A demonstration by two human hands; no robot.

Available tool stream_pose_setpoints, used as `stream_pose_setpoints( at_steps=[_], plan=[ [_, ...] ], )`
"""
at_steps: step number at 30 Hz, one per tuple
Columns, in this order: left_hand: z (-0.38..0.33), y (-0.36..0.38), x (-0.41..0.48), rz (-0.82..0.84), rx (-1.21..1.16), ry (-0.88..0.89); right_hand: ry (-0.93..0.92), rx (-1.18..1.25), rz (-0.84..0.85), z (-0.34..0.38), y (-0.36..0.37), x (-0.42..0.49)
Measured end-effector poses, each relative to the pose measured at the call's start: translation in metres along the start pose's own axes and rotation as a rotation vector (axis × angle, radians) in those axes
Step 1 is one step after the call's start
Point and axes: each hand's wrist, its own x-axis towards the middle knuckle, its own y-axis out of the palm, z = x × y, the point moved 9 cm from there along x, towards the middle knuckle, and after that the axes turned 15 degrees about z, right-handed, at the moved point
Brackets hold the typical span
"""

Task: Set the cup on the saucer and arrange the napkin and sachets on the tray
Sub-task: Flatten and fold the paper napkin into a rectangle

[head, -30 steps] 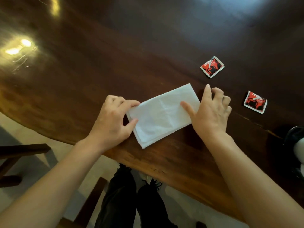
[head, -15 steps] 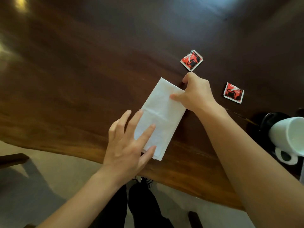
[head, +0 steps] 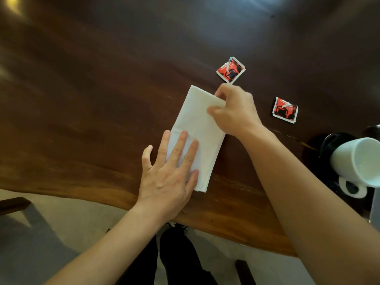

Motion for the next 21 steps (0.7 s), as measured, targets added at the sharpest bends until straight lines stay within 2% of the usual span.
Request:
stream_pose_setpoints(
  at_steps=[4, 8, 14, 17, 21],
  plan=[
    [-0.007, -0.007, 0.014, -0.012, -0.014, -0.062, -0.183, 0.094, -0.158, 0.023, -0.022, -0.016],
    [-0.012, -0.012, 0.018, -0.040, -0.020, -0.086, -0.339, 0.144, -0.178, 0.040, -0.020, -0.047],
    [-0.013, -0.013, 0.015, -0.055, -0.026, -0.059, -0.501, 0.153, -0.089, 0.039, 0.005, -0.086],
    [-0.015, -0.014, 0.014, -0.048, -0.024, -0.036, -0.580, 0.020, -0.016, 0.040, 0.026, -0.102],
    [-0.015, -0.011, 0.013, -0.056, -0.059, -0.037, -0.527, 0.018, 0.064, 0.012, 0.045, -0.105]
  ],
)
